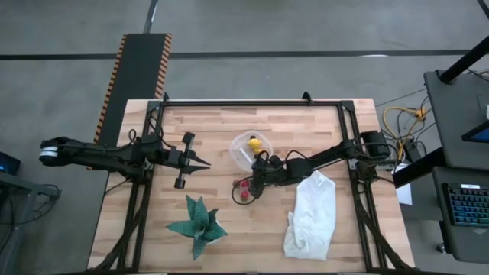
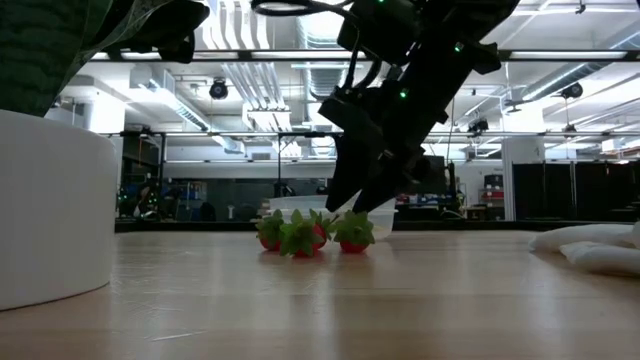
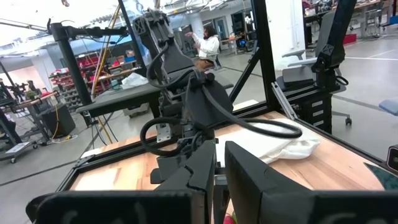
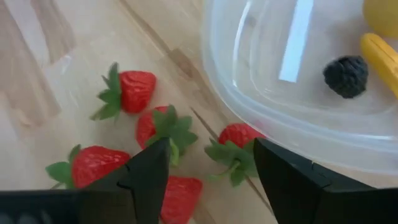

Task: Pick and placing Produce into tupperware
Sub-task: Put the strawberry into the bin

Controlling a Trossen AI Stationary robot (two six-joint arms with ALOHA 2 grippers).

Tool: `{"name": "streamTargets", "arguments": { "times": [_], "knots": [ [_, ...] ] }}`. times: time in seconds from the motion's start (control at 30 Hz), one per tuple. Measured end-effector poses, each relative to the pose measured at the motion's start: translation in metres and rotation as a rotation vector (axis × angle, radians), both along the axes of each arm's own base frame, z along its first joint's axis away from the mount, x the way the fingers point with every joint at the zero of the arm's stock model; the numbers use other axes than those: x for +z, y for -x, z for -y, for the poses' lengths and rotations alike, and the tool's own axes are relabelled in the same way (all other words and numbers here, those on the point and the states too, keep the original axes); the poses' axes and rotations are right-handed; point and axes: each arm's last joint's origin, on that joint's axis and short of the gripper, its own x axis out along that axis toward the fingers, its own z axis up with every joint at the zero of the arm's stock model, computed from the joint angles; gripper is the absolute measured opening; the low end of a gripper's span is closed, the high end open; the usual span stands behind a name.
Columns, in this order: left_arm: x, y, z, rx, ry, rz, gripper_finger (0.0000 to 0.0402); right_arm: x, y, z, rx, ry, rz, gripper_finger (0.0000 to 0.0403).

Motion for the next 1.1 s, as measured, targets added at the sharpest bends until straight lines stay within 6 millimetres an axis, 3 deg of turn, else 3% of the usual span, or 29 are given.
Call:
{"name": "streamTargets", "arguments": {
  "times": [0.27,1.1],
  "knots": [
    [0.0,0.0,0.0,0.001,0.0,0.0,0.0025,0.004,-0.002,0.0,0.013,0.011,-0.007,0.0228],
    [0.0,0.0,0.0,0.0,0.001,-0.001,0.0025,-0.01,0.009,0.011,-0.031,0.009,-0.088,0.0231]
  ]
}}
